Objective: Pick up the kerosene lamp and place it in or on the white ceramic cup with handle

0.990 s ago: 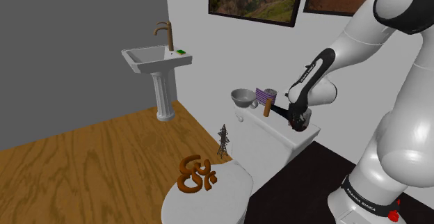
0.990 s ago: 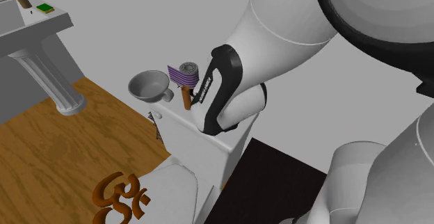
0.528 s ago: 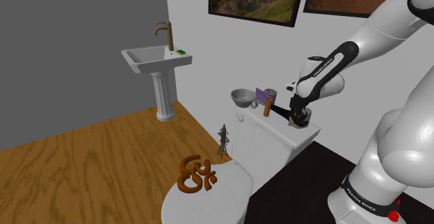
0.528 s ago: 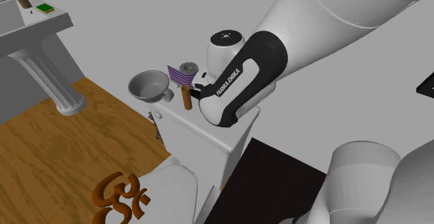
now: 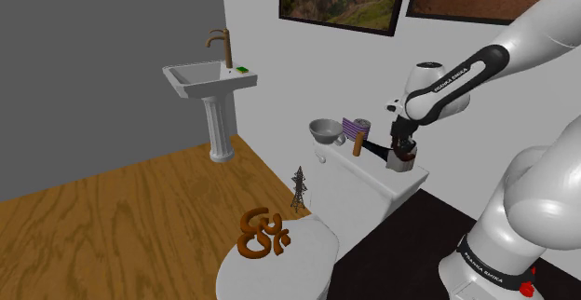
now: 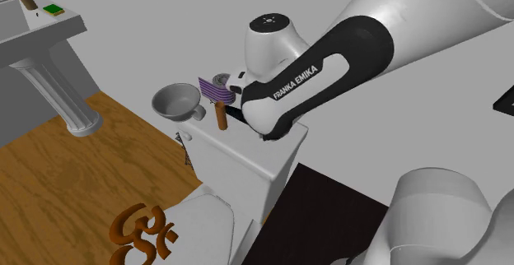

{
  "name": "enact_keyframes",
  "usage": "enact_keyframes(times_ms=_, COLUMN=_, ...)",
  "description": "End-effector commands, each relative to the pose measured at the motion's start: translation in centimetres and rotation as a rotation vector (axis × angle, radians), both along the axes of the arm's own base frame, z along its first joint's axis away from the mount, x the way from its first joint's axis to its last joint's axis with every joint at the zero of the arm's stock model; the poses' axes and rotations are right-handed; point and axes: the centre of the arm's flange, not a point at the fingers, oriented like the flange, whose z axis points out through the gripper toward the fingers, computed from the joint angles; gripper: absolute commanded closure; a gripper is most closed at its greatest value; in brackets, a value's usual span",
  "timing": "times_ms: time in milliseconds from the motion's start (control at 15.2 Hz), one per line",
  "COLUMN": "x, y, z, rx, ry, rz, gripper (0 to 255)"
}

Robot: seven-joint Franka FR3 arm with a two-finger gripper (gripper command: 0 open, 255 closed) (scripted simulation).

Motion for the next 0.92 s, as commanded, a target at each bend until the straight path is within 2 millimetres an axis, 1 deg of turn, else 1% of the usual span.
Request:
enact_keyframes(times_ms=0, x=0.1, y=0.0, z=1.1, rx=0.000, ry=0.001, rz=0.000, gripper=255)
enact_keyframes(times_ms=132, x=0.1, y=0.0, z=1.8, rx=0.000, ry=0.001, rz=0.000, gripper=255)
enact_keyframes(times_ms=858, x=14.6, y=-0.3, z=1.8, rx=0.000, ry=0.001, rz=0.000, gripper=255)
